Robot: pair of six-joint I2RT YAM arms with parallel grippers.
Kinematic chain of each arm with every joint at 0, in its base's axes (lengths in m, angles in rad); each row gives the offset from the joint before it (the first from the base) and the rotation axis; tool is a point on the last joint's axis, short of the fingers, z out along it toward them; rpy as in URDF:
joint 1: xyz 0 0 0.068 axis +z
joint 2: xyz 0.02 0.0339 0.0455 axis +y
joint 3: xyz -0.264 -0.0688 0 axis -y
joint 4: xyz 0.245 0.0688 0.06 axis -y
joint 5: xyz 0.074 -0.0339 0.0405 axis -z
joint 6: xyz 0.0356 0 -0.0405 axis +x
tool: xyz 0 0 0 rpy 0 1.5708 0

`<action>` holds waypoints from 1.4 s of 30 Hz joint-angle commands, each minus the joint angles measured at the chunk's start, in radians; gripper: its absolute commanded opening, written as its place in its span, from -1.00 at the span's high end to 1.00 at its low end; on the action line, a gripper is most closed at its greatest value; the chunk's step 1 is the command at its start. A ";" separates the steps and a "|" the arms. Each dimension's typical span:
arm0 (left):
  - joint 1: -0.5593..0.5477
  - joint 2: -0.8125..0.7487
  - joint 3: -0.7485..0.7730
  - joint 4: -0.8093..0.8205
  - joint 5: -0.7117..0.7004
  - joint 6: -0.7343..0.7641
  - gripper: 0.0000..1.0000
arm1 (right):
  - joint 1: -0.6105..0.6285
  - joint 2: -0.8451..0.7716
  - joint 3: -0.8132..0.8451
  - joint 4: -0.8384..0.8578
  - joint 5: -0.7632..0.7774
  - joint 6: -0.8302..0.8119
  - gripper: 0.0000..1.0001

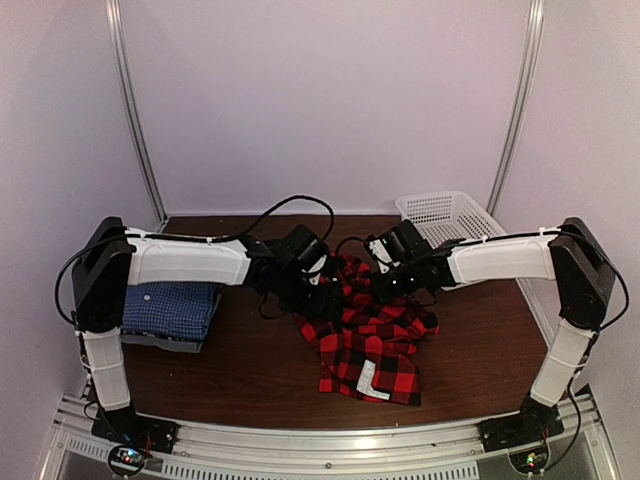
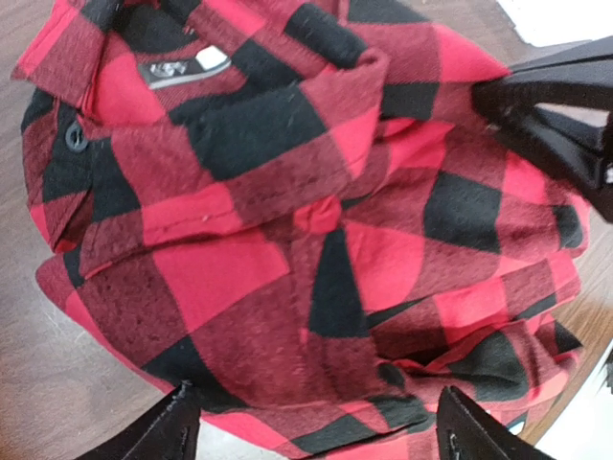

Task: Fold and stack the long sleeve shirts
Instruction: Pick up the crumpled shirt from the center of the board.

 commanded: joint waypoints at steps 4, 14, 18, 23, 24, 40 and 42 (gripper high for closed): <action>-0.010 0.054 0.082 -0.006 -0.087 -0.009 -0.70 | 0.002 -0.033 0.027 0.001 0.016 0.016 1.00; -0.009 0.063 0.116 -0.061 -0.187 -0.021 0.56 | -0.002 -0.067 0.020 -0.013 0.074 0.026 1.00; 0.003 0.008 0.104 -0.084 -0.249 -0.022 0.89 | -0.008 -0.097 0.020 -0.021 0.111 0.035 1.00; 0.055 -0.095 0.077 -0.124 -0.309 -0.008 1.00 | -0.031 -0.150 0.022 -0.045 0.187 0.051 1.00; 0.067 -0.120 0.068 -0.126 -0.312 -0.003 1.00 | -0.037 -0.168 0.026 -0.054 0.205 0.053 1.00; 0.192 -0.437 0.111 -0.125 -0.277 0.208 1.00 | -0.086 -0.541 0.085 -0.109 0.340 0.001 1.00; 0.242 -0.451 0.126 -0.124 -0.233 0.217 1.00 | -0.087 -0.561 0.106 -0.122 0.334 -0.007 1.00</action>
